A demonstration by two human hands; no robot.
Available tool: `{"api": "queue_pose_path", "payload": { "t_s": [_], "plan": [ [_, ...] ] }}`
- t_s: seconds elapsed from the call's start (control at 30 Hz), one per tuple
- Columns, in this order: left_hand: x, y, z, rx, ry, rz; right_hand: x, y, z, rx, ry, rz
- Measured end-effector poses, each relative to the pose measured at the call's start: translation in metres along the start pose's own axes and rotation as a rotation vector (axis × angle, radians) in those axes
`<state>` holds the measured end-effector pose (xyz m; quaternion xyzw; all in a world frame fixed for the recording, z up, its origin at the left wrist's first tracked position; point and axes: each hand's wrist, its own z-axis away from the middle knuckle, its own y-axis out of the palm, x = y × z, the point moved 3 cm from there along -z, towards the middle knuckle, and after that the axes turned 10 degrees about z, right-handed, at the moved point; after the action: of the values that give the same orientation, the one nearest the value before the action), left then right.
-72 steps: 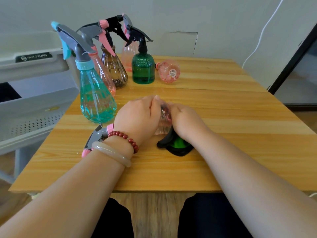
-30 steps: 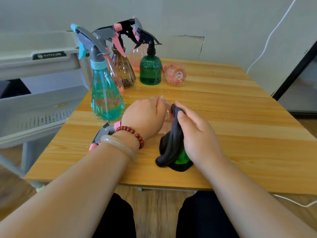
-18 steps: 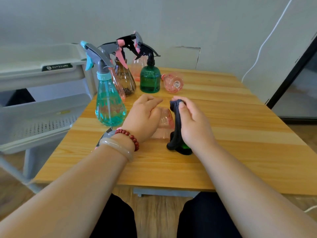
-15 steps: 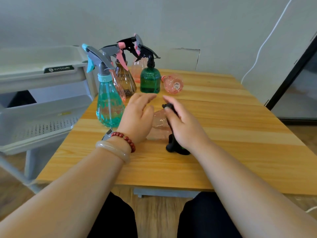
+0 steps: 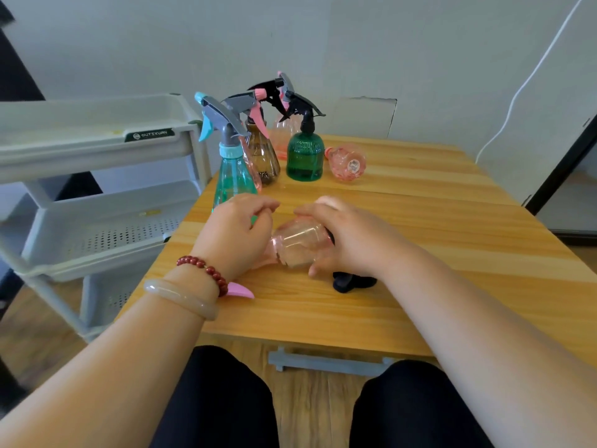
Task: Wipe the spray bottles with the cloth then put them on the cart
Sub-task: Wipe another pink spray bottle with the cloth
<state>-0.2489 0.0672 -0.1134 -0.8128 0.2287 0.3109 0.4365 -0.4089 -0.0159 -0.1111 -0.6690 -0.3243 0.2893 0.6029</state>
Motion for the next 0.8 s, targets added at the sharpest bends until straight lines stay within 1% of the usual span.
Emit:
{"api": "queue_pose_path", "payload": {
  "t_s": [0.07, 0.2, 0.3, 0.4, 0.53, 0.6, 0.7, 0.77, 0.8],
  "plan": [
    [-0.003, -0.005, 0.002, -0.035, 0.008, 0.01, -0.003, 0.0, 0.001, -0.029, 0.023, -0.03],
    [-0.014, -0.016, 0.011, -0.127, 0.088, 0.066, -0.014, 0.007, 0.014, -0.085, 0.022, -0.172],
    [-0.018, -0.026, 0.017, -0.223, 0.1, 0.121, -0.032, 0.012, 0.028, -0.189, 0.058, -0.286],
    [-0.017, -0.029, 0.018, -0.266, 0.054, 0.244, -0.05, 0.02, 0.041, -0.294, 0.195, -0.487],
    [-0.018, -0.019, 0.02, -0.326, 0.065, 0.264, -0.061, 0.029, 0.051, -0.424, 0.343, -0.755],
    [-0.021, -0.007, 0.021, -0.301, 0.008, 0.318, -0.061, 0.028, 0.049, -0.47, 0.367, -0.849],
    [-0.03, 0.02, 0.019, -0.132, -0.117, 0.401, -0.055, 0.03, 0.043, -0.494, 0.372, -0.966],
    [-0.034, 0.038, 0.014, -0.004, -0.148, 0.434, -0.05, 0.034, 0.039, -0.445, 0.36, -0.935],
    [-0.034, 0.045, 0.01, 0.029, -0.162, 0.458, -0.047, 0.036, 0.037, -0.408, 0.347, -0.9]
  ]
}}
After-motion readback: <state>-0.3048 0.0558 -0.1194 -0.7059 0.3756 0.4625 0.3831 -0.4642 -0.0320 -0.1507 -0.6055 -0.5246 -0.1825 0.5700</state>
